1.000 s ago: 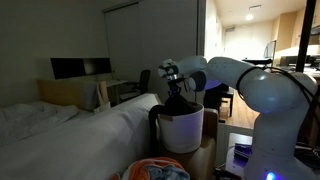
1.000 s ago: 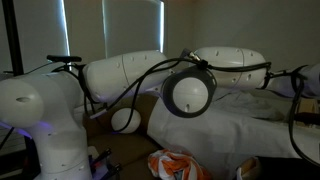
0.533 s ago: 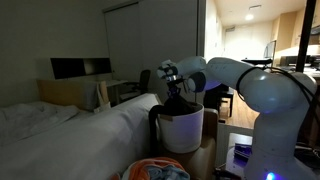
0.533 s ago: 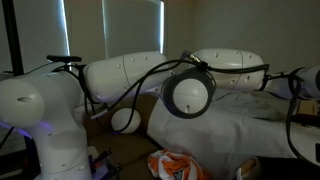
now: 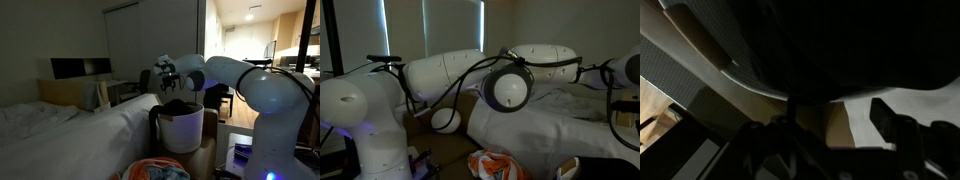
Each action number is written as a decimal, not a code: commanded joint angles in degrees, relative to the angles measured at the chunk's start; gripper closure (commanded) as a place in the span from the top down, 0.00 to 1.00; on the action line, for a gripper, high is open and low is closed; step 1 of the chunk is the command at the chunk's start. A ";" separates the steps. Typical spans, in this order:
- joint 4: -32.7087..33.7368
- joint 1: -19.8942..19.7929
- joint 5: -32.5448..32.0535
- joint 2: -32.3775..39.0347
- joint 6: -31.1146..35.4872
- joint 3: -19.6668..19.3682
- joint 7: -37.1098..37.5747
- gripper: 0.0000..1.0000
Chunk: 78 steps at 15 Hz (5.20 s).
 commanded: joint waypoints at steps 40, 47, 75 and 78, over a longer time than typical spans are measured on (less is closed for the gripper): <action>0.32 23.75 -6.29 -26.19 -1.03 -4.11 19.99 1.00; -2.11 24.11 0.11 -31.97 -14.06 2.49 18.45 1.00; -0.86 23.05 12.13 -7.62 -52.56 7.62 34.74 1.00; -0.86 23.39 11.56 -4.41 -48.66 7.12 35.96 1.00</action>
